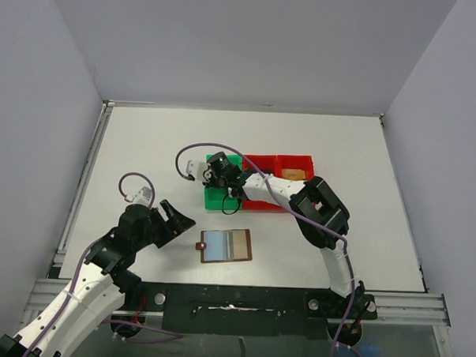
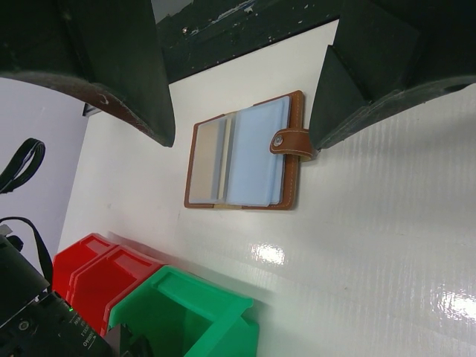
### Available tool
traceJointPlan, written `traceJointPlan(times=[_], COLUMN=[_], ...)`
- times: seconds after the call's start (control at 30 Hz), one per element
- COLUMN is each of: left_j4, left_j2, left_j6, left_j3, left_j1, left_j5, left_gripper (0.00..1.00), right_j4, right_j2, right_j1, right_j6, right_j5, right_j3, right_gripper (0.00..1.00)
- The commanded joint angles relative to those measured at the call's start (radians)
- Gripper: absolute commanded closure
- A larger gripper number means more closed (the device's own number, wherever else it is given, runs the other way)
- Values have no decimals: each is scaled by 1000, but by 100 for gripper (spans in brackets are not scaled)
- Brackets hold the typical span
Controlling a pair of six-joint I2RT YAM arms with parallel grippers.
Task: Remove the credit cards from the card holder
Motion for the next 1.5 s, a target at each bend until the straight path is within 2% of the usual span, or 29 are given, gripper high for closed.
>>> traceJointPlan(times=[0.0, 0.3, 0.6, 0.7, 0.97, 1.23, 1.37, 1.43, 1.47], left_j4=[31, 39, 47, 51, 51, 80, 86, 86, 86], left_j2=[-9, -4, -4, -5, -12, -4, 9, 5, 3], left_j6=[-8, -10, -16, -18, -22, -22, -21, -22, -23], left_j3=[12, 7, 2, 0, -4, -11, -16, -15, -16], left_j1=[6, 6, 6, 6, 6, 7, 6, 6, 6], left_j5=[1, 6, 22, 28, 40, 67, 72, 70, 69], left_gripper=[27, 27, 27, 27, 27, 27, 27, 27, 27], right_j4=[-5, -11, -2, 0, 3, 65, 57, 26, 7], right_j2=[-22, -18, -33, -41, -52, -146, -185, -200, -201], right_j1=[-8, -21, -23, -24, -30, -35, -38, -37, -37], right_j6=[-2, 45, 90, 97, 135, 237, 395, 534, 653], right_j5=[-23, -32, -36, -52, -61, -97, -130, -144, -125], right_j3=[42, 50, 48, 53, 60, 36, 31, 33, 35], right_gripper=[70, 60, 57, 52, 50, 48, 53, 59, 63])
